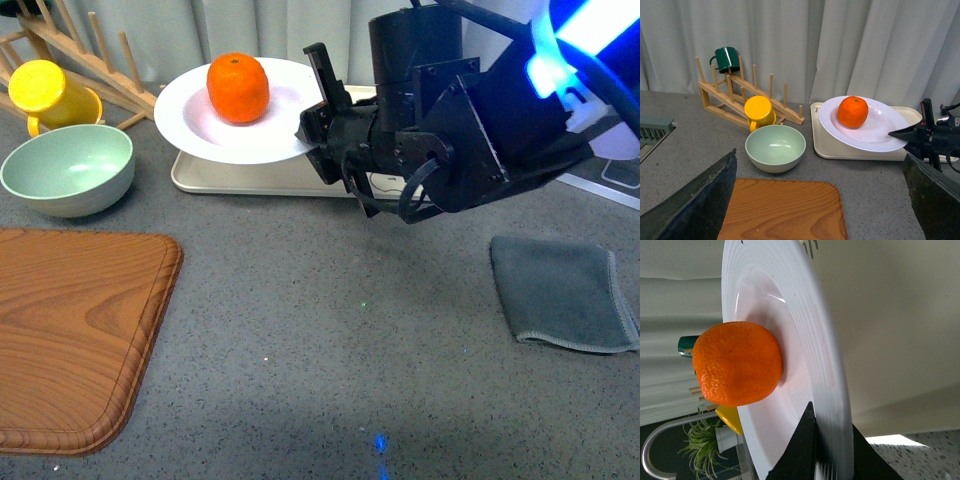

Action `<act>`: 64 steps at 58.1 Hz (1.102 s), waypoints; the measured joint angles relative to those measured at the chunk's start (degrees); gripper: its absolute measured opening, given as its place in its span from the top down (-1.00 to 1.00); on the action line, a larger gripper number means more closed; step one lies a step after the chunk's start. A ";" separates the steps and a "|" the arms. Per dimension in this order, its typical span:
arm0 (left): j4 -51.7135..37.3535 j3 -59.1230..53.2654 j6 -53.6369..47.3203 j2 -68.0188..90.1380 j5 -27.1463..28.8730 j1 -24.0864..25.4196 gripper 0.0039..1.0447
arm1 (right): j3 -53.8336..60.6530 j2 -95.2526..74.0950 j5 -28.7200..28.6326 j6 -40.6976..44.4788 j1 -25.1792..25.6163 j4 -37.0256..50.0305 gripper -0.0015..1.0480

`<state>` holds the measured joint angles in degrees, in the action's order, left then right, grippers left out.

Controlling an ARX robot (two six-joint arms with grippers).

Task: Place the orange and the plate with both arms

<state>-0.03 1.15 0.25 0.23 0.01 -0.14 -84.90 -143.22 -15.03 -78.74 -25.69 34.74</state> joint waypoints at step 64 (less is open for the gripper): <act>0.00 0.00 0.00 0.00 0.00 0.00 -0.88 | -8.00 -2.89 6.45 5.25 0.76 -12.83 -0.35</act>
<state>-0.03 1.15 0.25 0.23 0.01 -0.14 -92.90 -146.10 -8.58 -73.49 -24.93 21.91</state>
